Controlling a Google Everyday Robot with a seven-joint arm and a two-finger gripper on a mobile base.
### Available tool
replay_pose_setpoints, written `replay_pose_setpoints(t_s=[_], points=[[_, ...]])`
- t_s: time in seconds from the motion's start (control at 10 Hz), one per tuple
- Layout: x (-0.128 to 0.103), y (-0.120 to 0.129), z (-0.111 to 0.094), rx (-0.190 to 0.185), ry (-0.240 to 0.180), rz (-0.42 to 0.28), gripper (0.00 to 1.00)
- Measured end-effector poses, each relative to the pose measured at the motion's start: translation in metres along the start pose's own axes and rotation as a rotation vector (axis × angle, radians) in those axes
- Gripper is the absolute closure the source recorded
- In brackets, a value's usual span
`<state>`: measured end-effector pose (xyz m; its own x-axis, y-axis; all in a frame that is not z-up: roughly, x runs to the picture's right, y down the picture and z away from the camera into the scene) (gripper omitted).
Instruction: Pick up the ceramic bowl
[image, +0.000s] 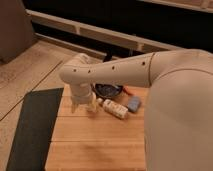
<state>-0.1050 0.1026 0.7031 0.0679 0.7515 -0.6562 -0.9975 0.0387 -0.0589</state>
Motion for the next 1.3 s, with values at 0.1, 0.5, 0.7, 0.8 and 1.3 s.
replay_pose_setpoints(t_s=[0.1, 0.5, 0.7, 0.8, 1.3], points=[[0.000, 0.000, 0.000, 0.000, 0.000, 0.000, 0.35], [0.000, 0.000, 0.000, 0.000, 0.000, 0.000, 0.35], [0.000, 0.000, 0.000, 0.000, 0.000, 0.000, 0.35], [0.000, 0.000, 0.000, 0.000, 0.000, 0.000, 0.35], [-0.022, -0.003, 0.000, 0.008, -0.037, 0.004, 0.35]])
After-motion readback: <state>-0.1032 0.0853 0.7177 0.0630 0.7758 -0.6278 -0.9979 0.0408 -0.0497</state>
